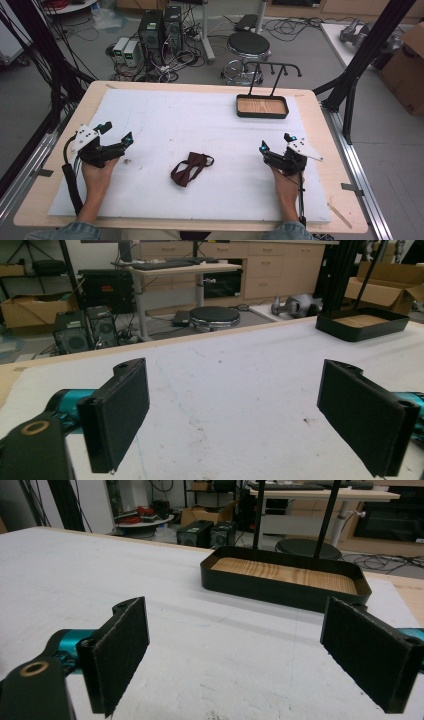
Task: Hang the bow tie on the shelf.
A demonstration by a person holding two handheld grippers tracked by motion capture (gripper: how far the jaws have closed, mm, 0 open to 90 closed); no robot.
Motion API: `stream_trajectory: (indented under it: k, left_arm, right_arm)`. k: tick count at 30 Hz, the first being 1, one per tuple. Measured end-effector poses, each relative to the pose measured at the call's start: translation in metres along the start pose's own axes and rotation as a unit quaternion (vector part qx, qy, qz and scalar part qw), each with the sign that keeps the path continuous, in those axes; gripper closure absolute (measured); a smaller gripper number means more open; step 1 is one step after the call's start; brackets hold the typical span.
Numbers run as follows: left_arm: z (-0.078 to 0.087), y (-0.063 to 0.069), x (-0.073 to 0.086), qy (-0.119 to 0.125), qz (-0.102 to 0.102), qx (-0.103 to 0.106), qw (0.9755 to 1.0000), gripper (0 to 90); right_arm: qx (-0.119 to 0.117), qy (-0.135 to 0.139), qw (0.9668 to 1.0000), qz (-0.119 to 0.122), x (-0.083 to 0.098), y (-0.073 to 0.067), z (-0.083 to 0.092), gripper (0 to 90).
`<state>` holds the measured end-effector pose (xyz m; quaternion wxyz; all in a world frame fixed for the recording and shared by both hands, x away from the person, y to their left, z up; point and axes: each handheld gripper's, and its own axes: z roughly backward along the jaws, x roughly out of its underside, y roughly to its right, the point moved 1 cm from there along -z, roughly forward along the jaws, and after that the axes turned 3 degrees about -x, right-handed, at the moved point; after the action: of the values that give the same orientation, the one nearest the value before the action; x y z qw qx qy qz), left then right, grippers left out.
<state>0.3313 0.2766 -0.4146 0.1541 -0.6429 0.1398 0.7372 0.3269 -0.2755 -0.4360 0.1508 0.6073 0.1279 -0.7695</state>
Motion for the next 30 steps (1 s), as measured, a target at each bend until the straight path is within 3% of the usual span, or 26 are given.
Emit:
stream_trajectory:
  k: [8, 12, 13, 14, 15, 17, 18, 19, 20, 21, 22, 23, 24, 25, 28, 29, 30]
  left_arm:
    - [-0.004, 0.013, -0.004, 0.002, -0.011, 0.024, 0.9996, 17.3]
    - [-0.010, 0.036, -0.008, -0.009, -0.021, 0.058, 0.9980, 20.6]
    - [-0.010, 0.036, -0.008, -0.009, -0.021, 0.058, 0.9980, 20.9]
    - [-0.012, 0.045, -0.010, -0.012, -0.024, 0.075, 0.9968, 21.8]
    - [-0.012, 0.045, -0.010, -0.012, -0.024, 0.075, 0.9968, 23.2]
    - [-0.015, 0.056, -0.010, -0.018, -0.025, 0.095, 0.9950, 24.1]
    - [-0.018, 0.067, -0.010, -0.026, -0.031, 0.111, 0.9930, 25.4]
    - [-0.018, 0.067, -0.010, -0.026, -0.031, 0.111, 0.9930, 26.1]
    - [-0.022, 0.082, -0.010, -0.040, -0.039, 0.128, 0.9902, 27.3]
    - [-0.022, 0.082, -0.010, -0.040, -0.039, 0.128, 0.9902, 29.5]
    - [-0.025, 0.095, -0.007, -0.056, -0.042, 0.144, 0.9871, 31.4]
    - [-0.025, 0.095, -0.007, -0.056, -0.042, 0.144, 0.9871, 33.4]
    - [-0.027, 0.106, -0.004, -0.065, -0.044, 0.157, 0.9845, 34.2]
    - [-0.027, 0.106, -0.004, -0.065, -0.044, 0.157, 0.9845, 34.7]
    - [-0.033, 0.130, 0.002, -0.090, -0.056, 0.182, 0.9775, 37.9]
    - [-0.033, 0.130, 0.002, -0.090, -0.056, 0.182, 0.9775, 38.7]
    - [-0.036, 0.139, 0.006, -0.101, -0.058, 0.195, 0.9739, 39.8]
  right_arm:
    - [-0.002, -0.002, 1.0000, 0.000, 0.000, 0.000, 0.000, 11.3]
    - [-0.001, -0.003, 1.0000, -0.001, 0.000, -0.001, 0.000, 11.3]
    - [-0.001, -0.003, 1.0000, -0.001, 0.000, -0.001, 0.000, 11.3]
    - [-0.001, -0.003, 1.0000, 0.000, 0.000, -0.001, 0.000, 11.3]
    - [-0.001, -0.003, 1.0000, 0.000, 0.000, -0.001, 0.000, 11.3]
    - [-0.001, -0.003, 1.0000, 0.000, 0.000, -0.001, 0.000, 11.3]
    - [-0.002, -0.003, 1.0000, 0.000, 0.000, -0.001, 0.000, 11.3]
    - [-0.002, -0.003, 1.0000, 0.000, 0.000, -0.001, 0.000, 11.3]
    - [-0.002, -0.003, 1.0000, -0.001, 0.000, -0.001, 0.000, 11.3]
    - [-0.002, -0.003, 1.0000, -0.001, 0.000, -0.001, 0.000, 11.3]
    - [-0.002, -0.003, 1.0000, 0.001, 0.000, -0.001, 0.000, 11.3]
    - [-0.002, -0.003, 1.0000, 0.001, 0.000, -0.001, 0.000, 11.3]
    - [-0.004, -0.003, 1.0000, 0.001, 0.000, -0.001, 0.000, 11.3]
    - [-0.004, -0.003, 1.0000, 0.001, 0.000, -0.001, 0.000, 11.3]
    - [-0.005, -0.003, 1.0000, -0.001, 0.000, -0.001, 0.000, 11.3]
    - [-0.005, -0.003, 1.0000, -0.001, 0.000, -0.001, 0.000, 11.3]
    - [-0.005, -0.003, 1.0000, 0.000, 0.000, 0.000, 0.000, 11.3]
